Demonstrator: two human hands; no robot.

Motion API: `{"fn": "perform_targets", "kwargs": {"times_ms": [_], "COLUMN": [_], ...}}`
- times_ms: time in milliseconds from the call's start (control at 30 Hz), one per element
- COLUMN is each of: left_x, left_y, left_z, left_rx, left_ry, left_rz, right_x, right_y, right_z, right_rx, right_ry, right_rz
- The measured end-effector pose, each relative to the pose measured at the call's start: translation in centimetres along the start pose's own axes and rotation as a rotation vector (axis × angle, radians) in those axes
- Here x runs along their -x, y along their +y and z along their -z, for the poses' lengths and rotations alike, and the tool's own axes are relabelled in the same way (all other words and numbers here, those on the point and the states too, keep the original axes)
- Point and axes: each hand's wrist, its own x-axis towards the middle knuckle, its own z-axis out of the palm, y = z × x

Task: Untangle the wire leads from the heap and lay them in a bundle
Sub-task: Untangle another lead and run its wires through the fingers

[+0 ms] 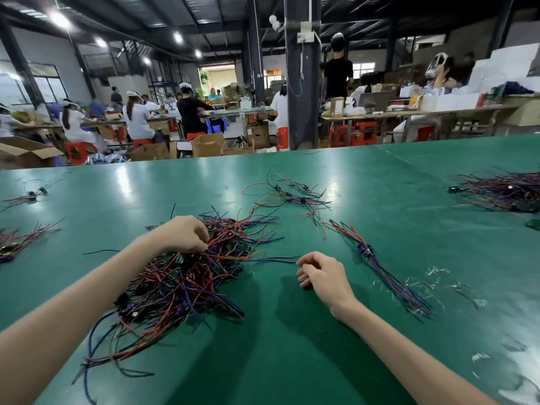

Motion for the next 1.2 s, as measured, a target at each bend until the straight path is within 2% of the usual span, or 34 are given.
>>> {"fn": "perform_targets", "kwargs": {"times_ms": [67, 167, 233, 400, 533, 633, 767, 900, 1033, 1100, 1200], "left_x": [-0.1, -1.1, -2.2, -4.9, -5.6, -5.3, -4.3, -3.3, -1.8, -1.1, -0.1], "left_y": [0.3, 1.5, 2.8, 4.6, 4.8, 4.7, 3.9, 3.4, 5.0, 6.4, 8.8], "left_z": [-0.8, -2.3, -3.3, -5.2, -5.0, -4.0, -1.8, 0.6, 3.5, 4.4, 3.8], "left_rx": [-0.045, -0.197, -0.262, -0.463, -0.45, -0.189, 0.238, 0.398, 0.652, 0.786, 1.101], "left_ry": [0.098, 0.385, 0.498, 0.361, 0.393, 0.477, 0.744, 0.926, 1.241, 1.23, 0.978], "left_rz": [-0.011, -0.011, -0.019, 0.013, 0.015, -0.008, -0.003, -0.035, -0.092, -0.102, -0.089], "right_x": [0.0, 0.0, 0.0, -0.1, -0.3, -0.4, -0.4, -0.2, -0.2, -0.1, 0.0], "right_y": [0.1, 0.1, 0.1, 0.2, 0.3, 0.3, 0.4, 0.3, 0.2, 0.1, 0.0], "right_z": [0.0, 0.1, 0.1, 0.4, 0.5, 0.5, 0.4, 0.3, 0.3, 0.4, 0.4], "right_rx": [0.016, 0.036, 0.039, 0.022, 0.021, 0.017, 0.02, 0.019, 0.024, 0.032, 0.02], "right_ry": [-0.003, -0.009, -0.015, -0.041, -0.045, -0.044, -0.036, -0.032, -0.03, -0.038, -0.058], "right_rz": [0.003, 0.013, 0.016, -0.002, -0.003, -0.005, -0.005, -0.001, 0.016, 0.027, 0.04]}}
